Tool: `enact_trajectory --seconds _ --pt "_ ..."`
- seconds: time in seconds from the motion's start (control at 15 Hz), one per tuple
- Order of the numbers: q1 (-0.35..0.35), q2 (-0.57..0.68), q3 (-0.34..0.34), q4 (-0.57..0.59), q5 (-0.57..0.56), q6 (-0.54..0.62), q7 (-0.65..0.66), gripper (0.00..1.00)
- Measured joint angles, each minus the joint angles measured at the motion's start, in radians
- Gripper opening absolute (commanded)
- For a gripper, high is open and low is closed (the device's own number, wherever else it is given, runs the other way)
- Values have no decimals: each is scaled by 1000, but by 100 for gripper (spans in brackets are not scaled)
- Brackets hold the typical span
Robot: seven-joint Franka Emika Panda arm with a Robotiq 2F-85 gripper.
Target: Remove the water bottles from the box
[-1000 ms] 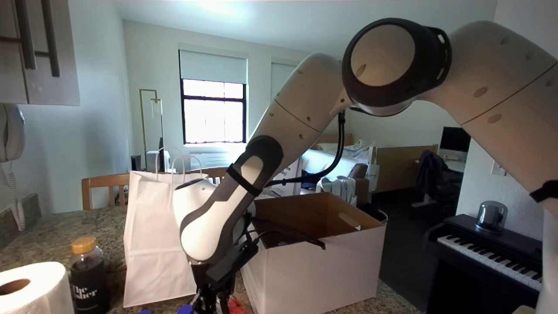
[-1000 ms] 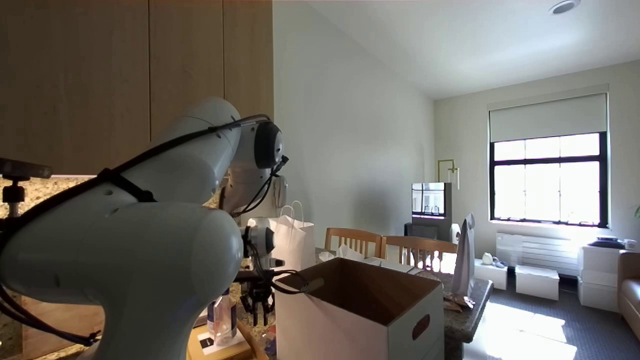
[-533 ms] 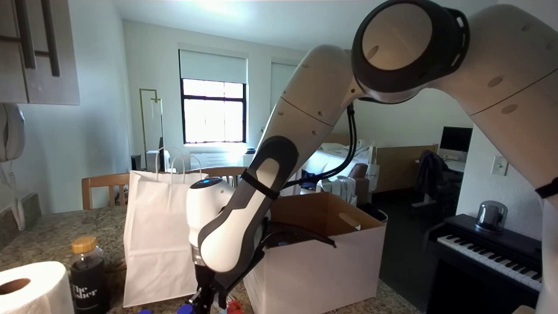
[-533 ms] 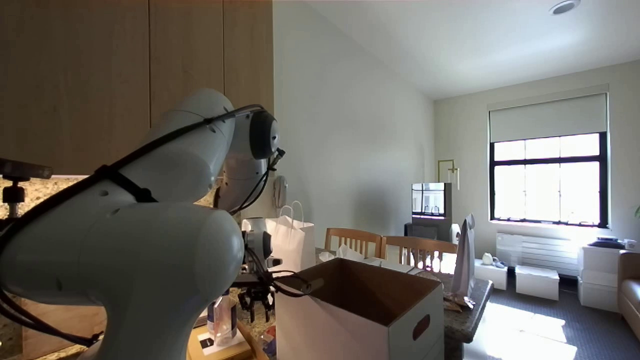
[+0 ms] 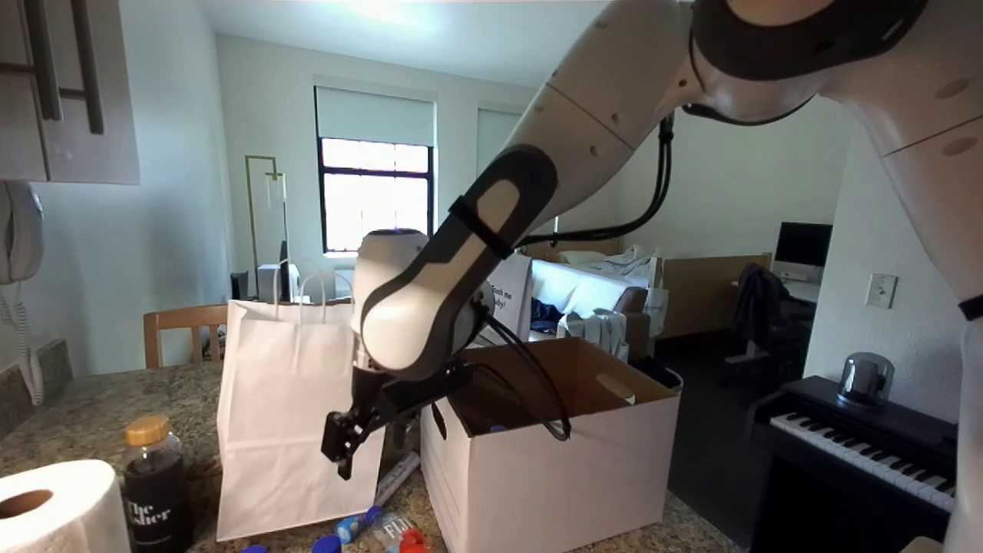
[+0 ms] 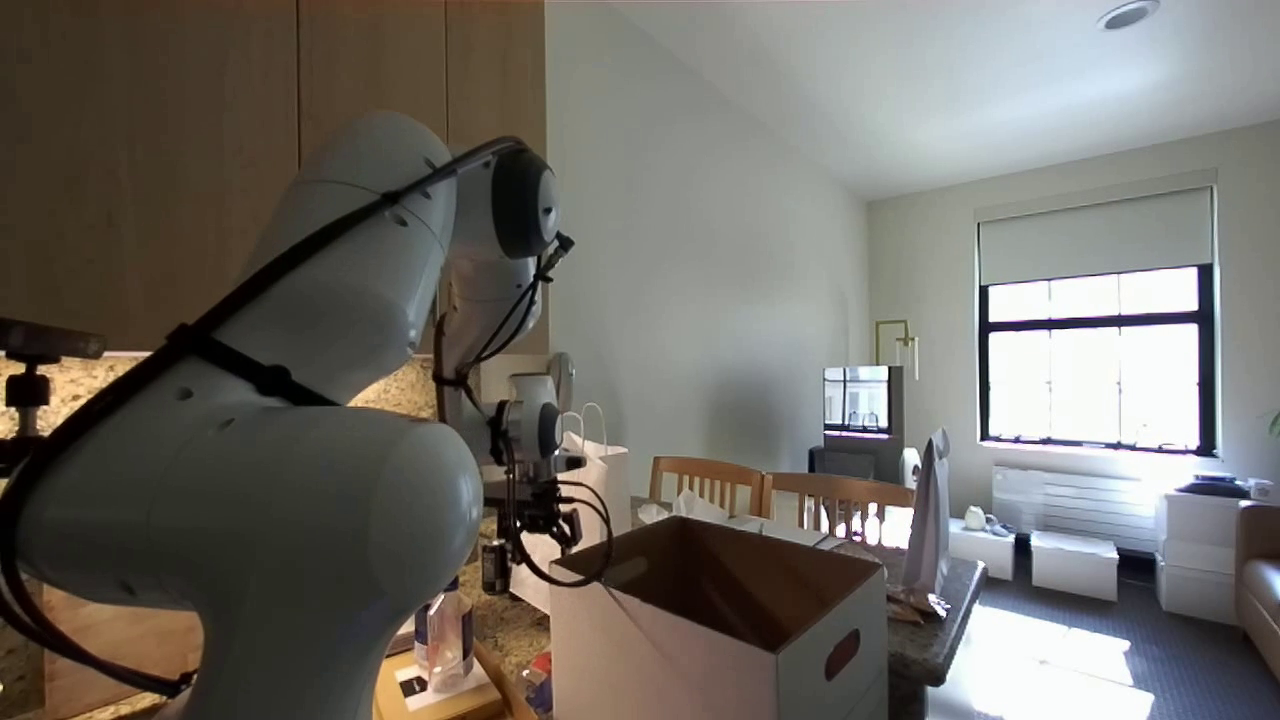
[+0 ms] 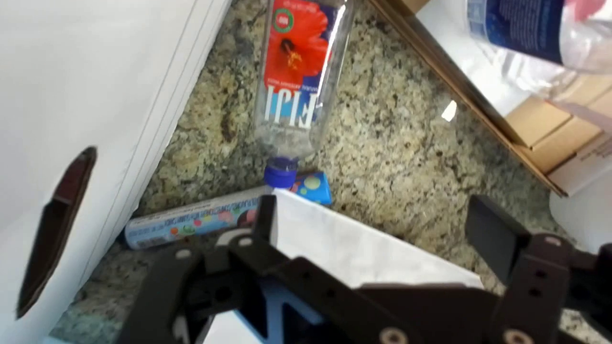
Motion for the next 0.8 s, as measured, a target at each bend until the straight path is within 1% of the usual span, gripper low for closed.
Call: enact_trajectory --seconds 0.2,0.47,0.67,0.8 --pt "-60 -79 26 -2 69 -11 -16 100" --pt "-150 -150 58 -9 183 -29 -88 100" --pt "-220 -191 73 -31 287 -30 -171 100" --pt "-280 -221 85 -56 385 -30 -271 100"
